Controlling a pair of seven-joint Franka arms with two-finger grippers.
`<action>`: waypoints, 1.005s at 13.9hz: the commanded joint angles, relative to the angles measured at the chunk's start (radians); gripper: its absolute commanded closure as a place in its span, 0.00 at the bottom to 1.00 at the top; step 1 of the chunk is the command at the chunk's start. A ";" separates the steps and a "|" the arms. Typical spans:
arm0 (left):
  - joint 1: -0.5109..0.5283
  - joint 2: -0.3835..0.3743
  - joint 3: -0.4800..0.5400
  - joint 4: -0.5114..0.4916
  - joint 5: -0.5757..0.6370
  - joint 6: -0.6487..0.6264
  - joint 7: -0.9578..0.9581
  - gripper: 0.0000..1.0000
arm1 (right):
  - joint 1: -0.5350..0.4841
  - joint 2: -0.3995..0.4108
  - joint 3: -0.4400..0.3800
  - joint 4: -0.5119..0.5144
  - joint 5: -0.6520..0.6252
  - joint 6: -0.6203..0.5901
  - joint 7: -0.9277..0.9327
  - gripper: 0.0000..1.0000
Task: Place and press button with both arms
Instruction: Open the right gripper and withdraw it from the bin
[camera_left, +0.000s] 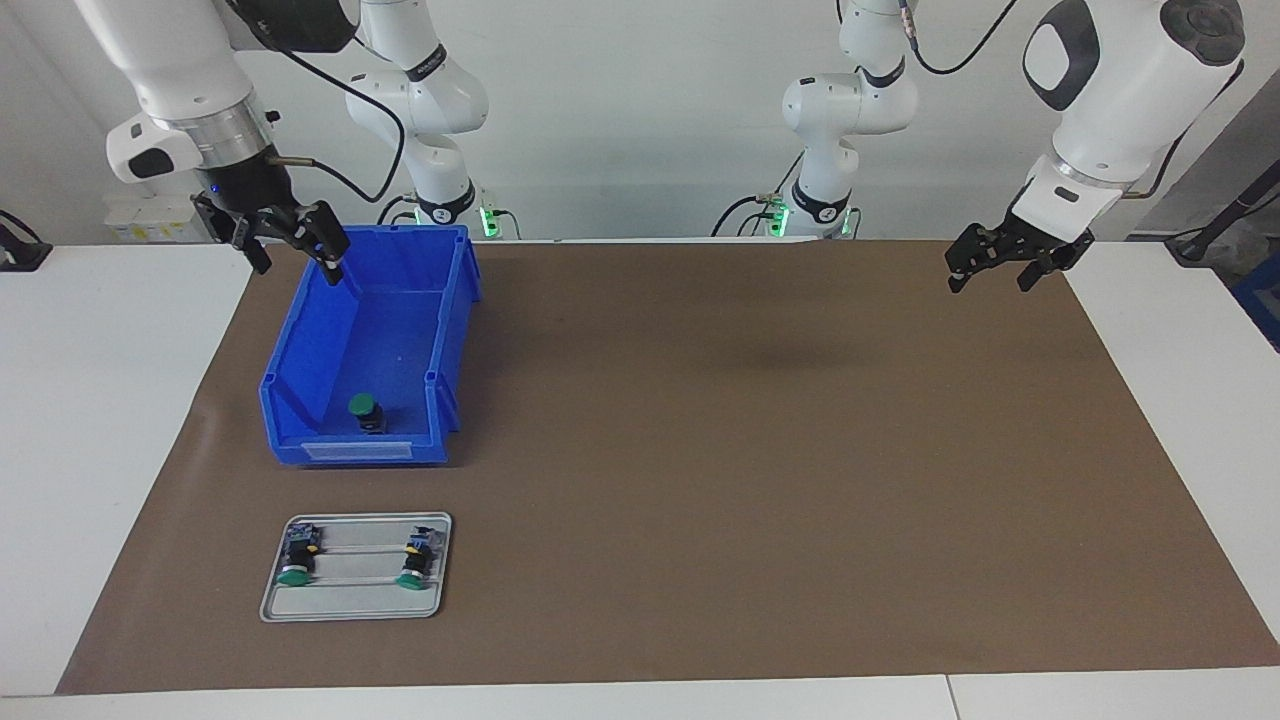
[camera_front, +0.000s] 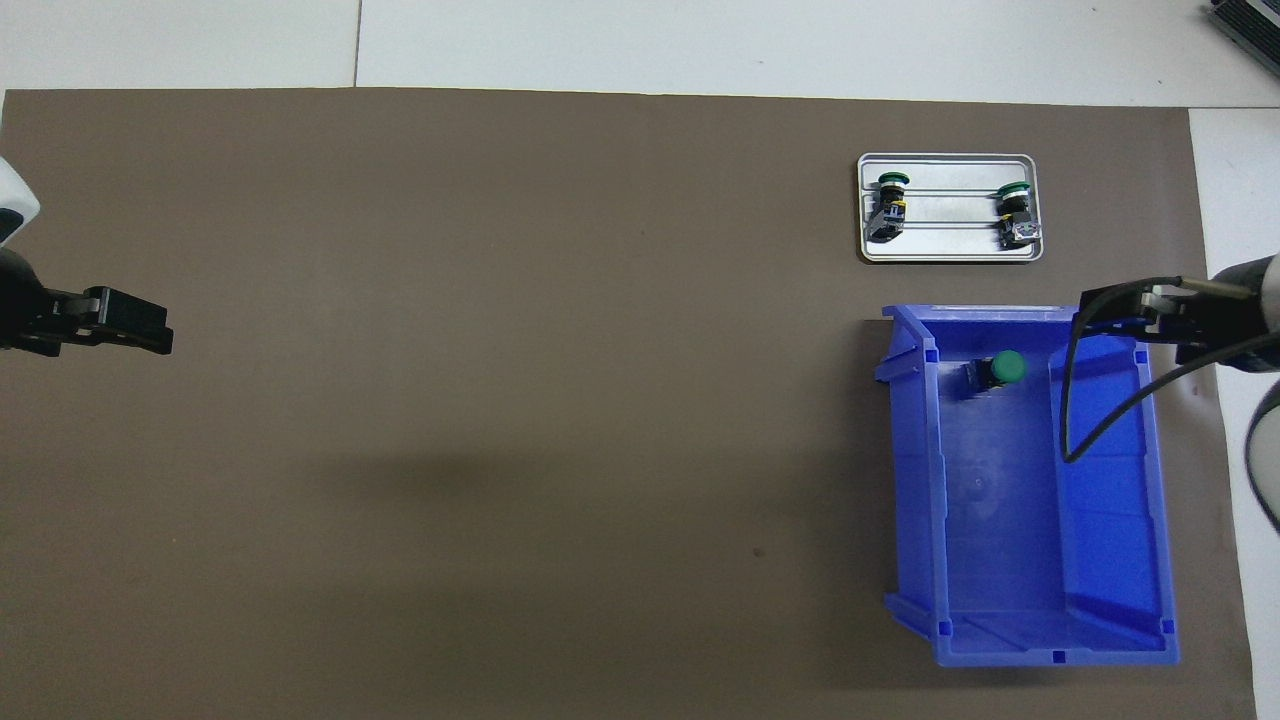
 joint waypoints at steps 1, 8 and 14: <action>0.008 -0.027 -0.005 -0.030 0.011 0.005 0.002 0.00 | -0.014 0.052 0.007 0.104 0.017 -0.097 -0.064 0.00; 0.008 -0.027 -0.005 -0.030 0.011 0.005 0.002 0.00 | -0.008 0.020 0.007 0.038 0.019 -0.113 -0.108 0.00; 0.008 -0.027 -0.005 -0.030 0.011 0.005 0.002 0.00 | -0.006 0.020 0.008 0.036 0.017 -0.113 -0.109 0.00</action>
